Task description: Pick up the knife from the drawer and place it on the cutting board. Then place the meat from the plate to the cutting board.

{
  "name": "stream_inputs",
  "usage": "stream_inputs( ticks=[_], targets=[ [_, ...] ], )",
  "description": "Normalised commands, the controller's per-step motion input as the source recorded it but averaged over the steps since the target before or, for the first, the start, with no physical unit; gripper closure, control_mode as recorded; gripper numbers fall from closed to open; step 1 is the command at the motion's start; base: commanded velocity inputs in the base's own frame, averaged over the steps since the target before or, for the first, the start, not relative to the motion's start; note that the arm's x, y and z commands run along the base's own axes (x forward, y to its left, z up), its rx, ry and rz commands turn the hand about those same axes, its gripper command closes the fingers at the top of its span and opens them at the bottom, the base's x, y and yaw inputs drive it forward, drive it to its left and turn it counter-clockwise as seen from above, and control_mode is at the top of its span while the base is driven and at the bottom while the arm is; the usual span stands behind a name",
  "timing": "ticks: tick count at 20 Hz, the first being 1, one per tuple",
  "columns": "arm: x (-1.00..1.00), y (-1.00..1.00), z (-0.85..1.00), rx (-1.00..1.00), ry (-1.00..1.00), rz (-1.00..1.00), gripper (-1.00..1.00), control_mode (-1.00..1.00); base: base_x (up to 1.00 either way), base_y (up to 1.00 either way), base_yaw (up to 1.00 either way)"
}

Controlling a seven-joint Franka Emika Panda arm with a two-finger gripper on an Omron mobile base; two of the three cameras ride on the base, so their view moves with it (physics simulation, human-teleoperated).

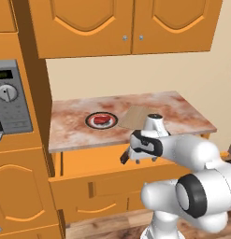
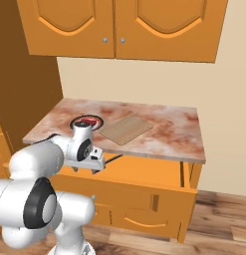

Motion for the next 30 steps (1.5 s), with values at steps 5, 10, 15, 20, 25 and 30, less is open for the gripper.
stream_inputs(
  ticks=[5, 10, 15, 20, 25, 30],
  targets=[
    [0.35, 0.01, -0.11, 0.00, 0.00, 0.00, -1.00, -1.00, 0.00, 0.00, 0.00],
    [0.28, 0.02, -0.17, 0.00, 0.00, 0.00, -1.00, -1.00, 0.00, 0.00, 0.00],
    [0.17, 0.05, -0.31, 0.00, 0.00, 0.00, -1.00, -1.00, 0.00, 0.00, 0.00],
    [0.02, 0.00, -0.31, 0.00, 0.00, 0.00, -1.00, -1.00, 0.00, 0.00, 0.00],
    [0.07, 0.01, -0.26, 0.00, 0.00, 0.00, -1.00, -1.00, 0.00, 0.00, 0.00],
    [0.09, 0.01, -0.23, 0.00, 0.00, 0.00, -1.00, -1.00, 0.00, 0.00, 0.00]
  ],
)
